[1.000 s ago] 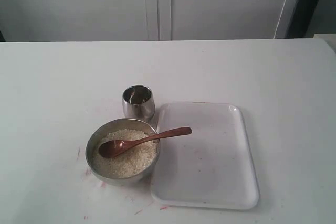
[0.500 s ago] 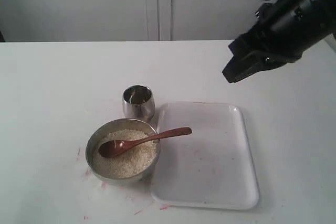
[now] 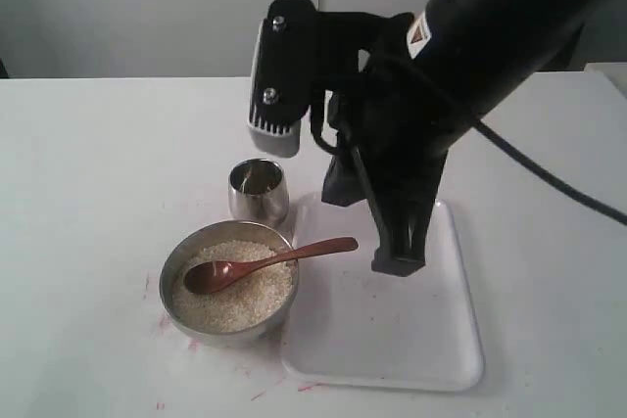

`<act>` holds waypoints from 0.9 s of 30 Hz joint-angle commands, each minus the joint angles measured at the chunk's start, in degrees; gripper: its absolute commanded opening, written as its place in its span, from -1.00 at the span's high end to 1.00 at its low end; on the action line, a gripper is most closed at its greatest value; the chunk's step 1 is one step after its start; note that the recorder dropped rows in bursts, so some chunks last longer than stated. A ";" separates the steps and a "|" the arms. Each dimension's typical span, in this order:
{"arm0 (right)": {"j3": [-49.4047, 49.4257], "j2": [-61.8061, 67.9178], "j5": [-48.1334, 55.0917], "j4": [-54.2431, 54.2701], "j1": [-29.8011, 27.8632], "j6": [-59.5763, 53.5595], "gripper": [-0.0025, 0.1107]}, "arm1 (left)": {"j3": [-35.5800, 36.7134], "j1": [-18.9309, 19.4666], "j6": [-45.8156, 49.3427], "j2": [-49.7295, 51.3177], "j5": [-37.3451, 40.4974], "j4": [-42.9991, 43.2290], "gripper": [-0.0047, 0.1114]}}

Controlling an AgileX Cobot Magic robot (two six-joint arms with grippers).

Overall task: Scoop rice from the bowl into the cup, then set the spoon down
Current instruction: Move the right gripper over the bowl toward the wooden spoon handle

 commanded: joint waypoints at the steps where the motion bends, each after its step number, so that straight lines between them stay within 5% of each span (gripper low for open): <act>1: -0.38 2.92 -0.40 0.96 2.66 -5.09 0.96 | -0.33 -0.06 -0.08 -0.05 -0.34 -0.64 0.67; 8: -0.38 8.28 -2.28 -0.08 5.37 -4.98 0.86 | -0.33 -0.06 -0.08 -0.05 -0.34 -0.64 0.67; 14: -0.38 8.50 -1.54 -4.58 5.37 -4.98 -0.02 | -0.33 -0.06 -0.08 -0.05 -0.34 -0.64 0.67; 22: -0.38 11.61 -2.18 -17.77 5.37 10.13 -0.04 | -0.33 -0.06 -0.08 -0.05 -0.34 -0.64 0.67; 27: -0.38 14.67 -2.47 -21.38 5.26 9.37 -0.05 | -0.33 -0.06 -0.08 -0.05 -0.34 -0.64 0.67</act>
